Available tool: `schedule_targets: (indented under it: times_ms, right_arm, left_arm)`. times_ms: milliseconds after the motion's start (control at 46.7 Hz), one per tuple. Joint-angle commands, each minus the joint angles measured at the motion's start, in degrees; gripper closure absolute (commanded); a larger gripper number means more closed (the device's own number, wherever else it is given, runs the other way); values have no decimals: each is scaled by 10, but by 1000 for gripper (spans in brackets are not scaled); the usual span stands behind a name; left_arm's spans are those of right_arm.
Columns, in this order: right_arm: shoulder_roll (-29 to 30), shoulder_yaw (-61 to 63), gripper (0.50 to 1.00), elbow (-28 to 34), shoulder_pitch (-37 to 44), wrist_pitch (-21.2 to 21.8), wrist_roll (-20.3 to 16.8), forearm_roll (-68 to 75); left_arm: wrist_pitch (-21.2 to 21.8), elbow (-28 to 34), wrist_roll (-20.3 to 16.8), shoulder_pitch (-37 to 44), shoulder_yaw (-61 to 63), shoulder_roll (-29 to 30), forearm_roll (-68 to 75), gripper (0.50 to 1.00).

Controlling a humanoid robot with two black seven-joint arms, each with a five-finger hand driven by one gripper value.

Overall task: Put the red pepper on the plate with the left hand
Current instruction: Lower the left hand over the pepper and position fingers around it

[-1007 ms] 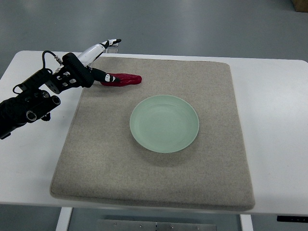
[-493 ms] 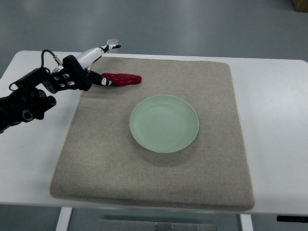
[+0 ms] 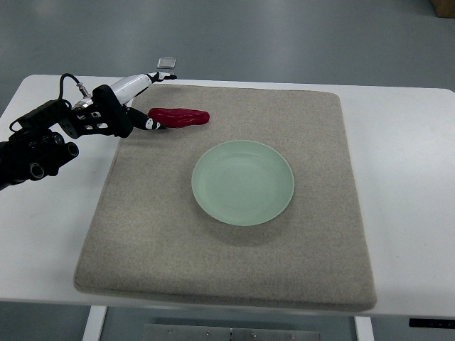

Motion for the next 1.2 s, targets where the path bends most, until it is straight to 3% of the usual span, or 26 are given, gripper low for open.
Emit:
schedule_targets:
  times_ms: [0, 214, 707, 921, 1178]
  right_arm:
    - [0, 0, 568, 0, 1, 0, 0, 0]
    - [0, 0, 568, 0, 0, 0, 0, 0]
    - [0, 0, 568, 0, 1, 0, 0, 0]
    - [0, 0, 568, 0, 0, 0, 0, 0]
    - [0, 0, 568, 0, 1, 0, 0, 0]
  left_arm:
    - [0, 3, 0, -3, 1, -2, 0, 589]
    - [2, 18, 0, -8, 13, -12, 0, 634]
    - [3, 47, 0, -17, 43, -36, 4, 662]
    - [8, 47, 0, -20, 56, -38, 4, 709]
    - [9, 47, 0, -20, 58, -45, 5, 722]
